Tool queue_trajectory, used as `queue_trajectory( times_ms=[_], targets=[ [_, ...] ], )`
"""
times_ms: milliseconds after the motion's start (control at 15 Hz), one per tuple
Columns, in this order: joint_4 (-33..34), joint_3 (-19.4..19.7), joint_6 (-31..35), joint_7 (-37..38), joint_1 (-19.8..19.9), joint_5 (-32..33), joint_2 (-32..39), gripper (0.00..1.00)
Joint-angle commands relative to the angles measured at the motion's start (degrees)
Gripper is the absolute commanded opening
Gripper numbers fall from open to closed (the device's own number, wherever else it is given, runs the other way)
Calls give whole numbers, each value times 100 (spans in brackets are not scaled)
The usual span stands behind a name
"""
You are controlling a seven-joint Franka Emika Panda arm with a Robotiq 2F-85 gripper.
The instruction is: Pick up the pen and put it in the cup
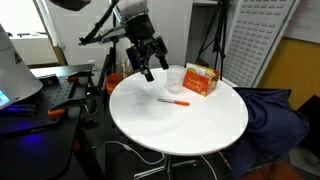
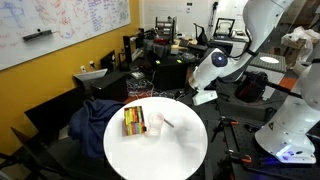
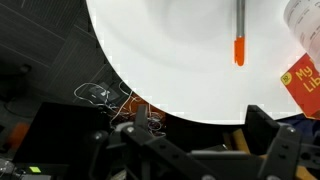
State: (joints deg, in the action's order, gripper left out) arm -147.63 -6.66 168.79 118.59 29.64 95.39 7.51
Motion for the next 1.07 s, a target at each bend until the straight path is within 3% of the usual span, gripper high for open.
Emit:
queue_trajectory(
  times_ms=[0, 467, 1000],
  targets=[
    [659, 16, 258, 983, 64, 1044, 739, 100],
    [1564, -232, 251, 2292, 177, 2491, 1935, 100],
    [1766, -310, 257, 2204, 160, 2379, 2482, 100]
  ],
)
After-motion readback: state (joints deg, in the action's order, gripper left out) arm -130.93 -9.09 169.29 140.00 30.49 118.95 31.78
